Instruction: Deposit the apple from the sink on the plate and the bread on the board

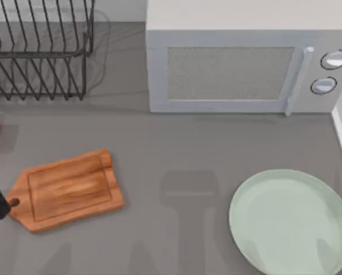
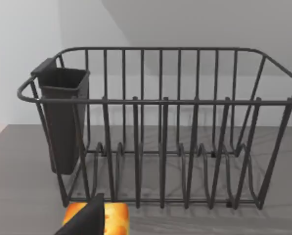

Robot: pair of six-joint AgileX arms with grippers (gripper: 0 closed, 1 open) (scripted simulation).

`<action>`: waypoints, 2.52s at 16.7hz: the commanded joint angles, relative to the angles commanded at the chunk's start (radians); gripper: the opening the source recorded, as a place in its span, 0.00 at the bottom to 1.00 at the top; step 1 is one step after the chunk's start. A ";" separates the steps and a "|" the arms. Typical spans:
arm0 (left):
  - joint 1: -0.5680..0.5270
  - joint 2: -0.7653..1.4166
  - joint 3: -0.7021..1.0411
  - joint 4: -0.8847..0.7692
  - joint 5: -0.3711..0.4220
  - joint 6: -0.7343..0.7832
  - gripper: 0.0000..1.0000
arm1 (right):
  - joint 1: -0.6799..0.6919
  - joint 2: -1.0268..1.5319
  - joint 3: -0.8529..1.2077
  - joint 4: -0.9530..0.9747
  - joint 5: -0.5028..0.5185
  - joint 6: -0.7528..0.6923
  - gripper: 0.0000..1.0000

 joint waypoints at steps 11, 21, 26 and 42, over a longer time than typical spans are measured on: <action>0.000 0.000 0.000 0.000 0.000 0.000 1.00 | 0.000 0.000 0.000 0.000 0.000 0.000 1.00; 0.000 0.000 0.000 0.000 0.000 0.000 1.00 | 0.000 0.000 0.000 0.000 0.000 0.000 1.00; 0.000 0.000 0.000 0.000 0.000 0.000 1.00 | -0.004 0.031 0.030 -0.020 0.000 -0.004 1.00; 0.000 0.000 0.000 0.000 0.000 0.000 1.00 | -0.150 1.477 1.149 -0.739 0.002 -0.137 1.00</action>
